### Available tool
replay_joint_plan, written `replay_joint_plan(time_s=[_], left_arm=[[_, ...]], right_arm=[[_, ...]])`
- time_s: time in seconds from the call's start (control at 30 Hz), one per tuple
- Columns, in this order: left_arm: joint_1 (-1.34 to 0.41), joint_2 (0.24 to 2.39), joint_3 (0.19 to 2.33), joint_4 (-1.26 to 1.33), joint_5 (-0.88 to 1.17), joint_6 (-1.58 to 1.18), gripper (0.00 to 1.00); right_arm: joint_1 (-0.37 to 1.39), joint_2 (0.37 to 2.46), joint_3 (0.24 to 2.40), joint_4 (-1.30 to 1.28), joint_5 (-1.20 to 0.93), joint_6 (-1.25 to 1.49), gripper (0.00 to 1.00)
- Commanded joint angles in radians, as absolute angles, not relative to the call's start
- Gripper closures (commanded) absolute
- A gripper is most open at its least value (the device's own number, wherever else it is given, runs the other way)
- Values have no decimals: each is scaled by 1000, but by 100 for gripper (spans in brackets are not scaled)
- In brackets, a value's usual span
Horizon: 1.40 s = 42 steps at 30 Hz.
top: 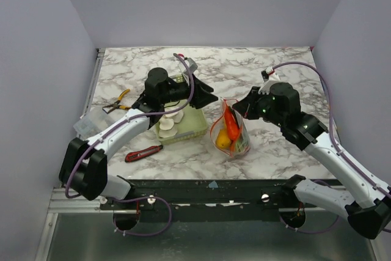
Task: Place the food in the zip-top bag and seal the zipper
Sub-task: Adjust the zipper food storage bag at the center of the board.
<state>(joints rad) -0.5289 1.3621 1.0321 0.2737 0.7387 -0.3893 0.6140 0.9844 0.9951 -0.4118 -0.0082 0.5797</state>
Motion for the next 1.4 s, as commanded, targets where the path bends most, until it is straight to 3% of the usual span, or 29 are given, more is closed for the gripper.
replay_joint_plan(time_s=[0.0,0.1,0.23,0.53,0.7,0.87,0.93,1.0,1.07,1.17,1.27,1.37], left_arm=[[-528,1500,890,786,875,-320,47],[-526,1579,855,985,973,-336,44],[-525,1620,810,1205,1040,-344,32],[-526,1694,901,1170,1090,-335,33],[-529,1733,930,1217,1160,-414,40],[-529,1730,910,1203,1162,-406,41],[-529,1728,918,1168,1159,-401,52],[-528,1719,922,1135,1146,-405,77],[-526,1696,922,1086,1113,-417,89],[-526,1649,929,960,1061,-439,99],[-526,1587,933,822,1020,-453,100],[-526,1501,937,660,959,-455,100]], right_arm=[[603,992,985,-350,-146,541,100],[596,1002,996,-358,-173,541,100],[594,1005,1008,-378,-192,537,100],[593,1020,1022,-381,-241,522,100],[593,1030,1035,-380,-244,516,100],[593,1031,1041,-378,-256,511,100],[592,1034,1037,-373,-267,506,100],[592,1037,1037,-378,-260,495,100],[593,1042,1051,-411,-231,470,95],[593,1061,1087,-489,-191,422,80],[593,1088,1143,-574,-140,362,75],[592,1105,1201,-639,-103,309,60]])
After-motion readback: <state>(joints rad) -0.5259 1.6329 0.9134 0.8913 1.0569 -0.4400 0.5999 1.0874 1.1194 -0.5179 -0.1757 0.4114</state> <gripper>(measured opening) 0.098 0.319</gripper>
